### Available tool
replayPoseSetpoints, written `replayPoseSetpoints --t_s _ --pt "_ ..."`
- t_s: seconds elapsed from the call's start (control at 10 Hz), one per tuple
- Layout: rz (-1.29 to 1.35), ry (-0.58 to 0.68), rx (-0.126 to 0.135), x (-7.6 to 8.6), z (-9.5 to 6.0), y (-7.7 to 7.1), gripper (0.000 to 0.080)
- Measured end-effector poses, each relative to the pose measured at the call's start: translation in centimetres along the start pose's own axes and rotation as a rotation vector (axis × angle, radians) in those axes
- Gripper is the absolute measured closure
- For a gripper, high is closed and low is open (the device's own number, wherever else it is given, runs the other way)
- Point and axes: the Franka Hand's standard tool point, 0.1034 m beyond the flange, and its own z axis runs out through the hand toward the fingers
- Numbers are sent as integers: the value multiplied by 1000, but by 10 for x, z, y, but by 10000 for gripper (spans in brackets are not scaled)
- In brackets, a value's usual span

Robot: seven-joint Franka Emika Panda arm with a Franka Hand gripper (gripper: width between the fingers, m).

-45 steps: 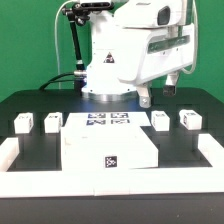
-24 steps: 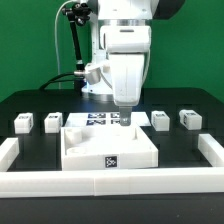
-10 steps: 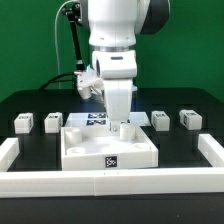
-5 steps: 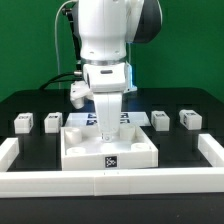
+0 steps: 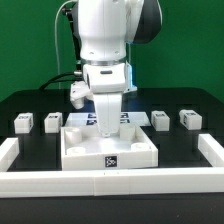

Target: Assemble square table

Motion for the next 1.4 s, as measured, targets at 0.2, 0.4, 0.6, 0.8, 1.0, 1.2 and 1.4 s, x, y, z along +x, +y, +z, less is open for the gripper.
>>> replayPoseSetpoints --t_s 0.2,0.4,0.6,0.8,1.0,1.2,1.4 --pt "0 -1 -14 0 -2 3 731" --pt "0 -1 -16 0 -2 3 731" --pt "0 -1 -19 0 -2 4 731" --pt "5 0 -21 1 -2 5 731" --pt "64 5 -26 22 -4 11 731" --pt "108 15 -29 48 -4 22 731" --pt "103 23 -36 56 -4 31 731"
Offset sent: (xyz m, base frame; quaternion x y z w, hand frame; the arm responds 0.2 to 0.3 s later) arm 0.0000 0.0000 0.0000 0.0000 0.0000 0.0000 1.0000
